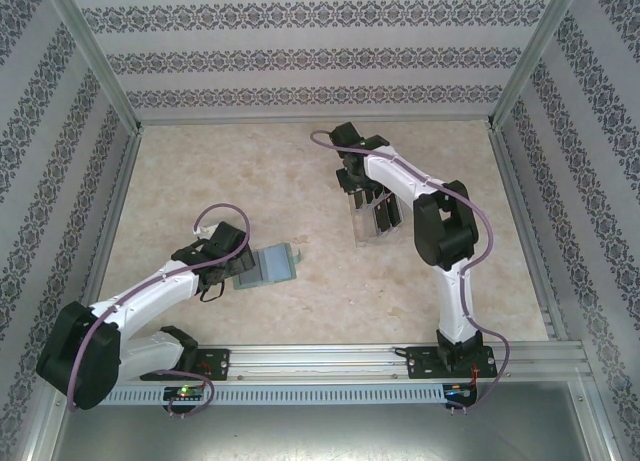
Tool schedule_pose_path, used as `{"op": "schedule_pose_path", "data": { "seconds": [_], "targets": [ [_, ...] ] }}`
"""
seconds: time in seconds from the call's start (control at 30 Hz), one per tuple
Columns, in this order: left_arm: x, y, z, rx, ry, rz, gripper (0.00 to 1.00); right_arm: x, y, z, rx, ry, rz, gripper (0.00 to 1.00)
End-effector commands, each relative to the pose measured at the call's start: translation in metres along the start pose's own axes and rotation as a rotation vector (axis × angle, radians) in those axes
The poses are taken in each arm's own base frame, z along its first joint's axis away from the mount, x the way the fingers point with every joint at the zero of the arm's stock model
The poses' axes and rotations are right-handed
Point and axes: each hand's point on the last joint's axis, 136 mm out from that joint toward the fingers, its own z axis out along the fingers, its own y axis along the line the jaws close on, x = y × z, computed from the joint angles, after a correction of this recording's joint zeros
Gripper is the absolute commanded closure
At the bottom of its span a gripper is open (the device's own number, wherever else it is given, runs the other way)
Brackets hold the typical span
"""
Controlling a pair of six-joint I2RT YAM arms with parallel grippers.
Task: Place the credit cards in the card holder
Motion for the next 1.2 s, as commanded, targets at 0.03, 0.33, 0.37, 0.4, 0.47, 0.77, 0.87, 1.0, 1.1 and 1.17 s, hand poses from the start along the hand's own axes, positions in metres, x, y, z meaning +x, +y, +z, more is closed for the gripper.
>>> {"op": "schedule_pose_path", "data": {
  "seconds": [0.03, 0.33, 0.37, 0.4, 0.47, 0.77, 0.87, 1.0, 1.1, 1.17],
  "targets": [
    [0.002, -0.004, 0.003, 0.010, -0.004, 0.023, 0.00, 0.005, -0.004, 0.010, 0.021, 0.042, -0.005, 0.73],
    [0.002, -0.004, 0.005, 0.008, -0.001, 0.025, 0.00, 0.006, -0.001, 0.014, -0.001, 0.049, 0.004, 0.79],
    [0.002, -0.004, 0.005, 0.007, -0.001, 0.026, 0.00, 0.006, -0.001, 0.014, -0.006, 0.048, 0.006, 0.82],
    [0.002, -0.004, 0.005, 0.007, -0.002, 0.024, 0.00, 0.006, 0.000, 0.013, -0.009, 0.049, 0.007, 0.82],
    [0.002, -0.003, 0.004, 0.007, -0.003, 0.024, 0.00, 0.006, 0.000, 0.014, -0.012, 0.049, 0.010, 0.84],
    [0.000, -0.005, 0.003, 0.010, -0.004, 0.024, 0.00, 0.003, -0.002, 0.008, -0.024, 0.041, 0.013, 1.00],
    [0.000, -0.005, 0.003, 0.009, -0.003, 0.025, 0.00, -0.003, -0.001, -0.001, -0.041, 0.022, 0.014, 1.00],
    [-0.001, -0.004, 0.001, -0.002, 0.005, 0.037, 0.00, -0.015, 0.001, -0.021, -0.077, -0.025, 0.027, 1.00],
    [0.000, -0.003, 0.000, -0.009, 0.014, 0.048, 0.00, -0.026, 0.006, -0.042, -0.129, -0.077, 0.048, 1.00],
    [0.002, -0.002, -0.002, -0.014, 0.027, 0.055, 0.00, -0.032, 0.010, -0.059, -0.170, -0.112, 0.060, 1.00]
  ]
}}
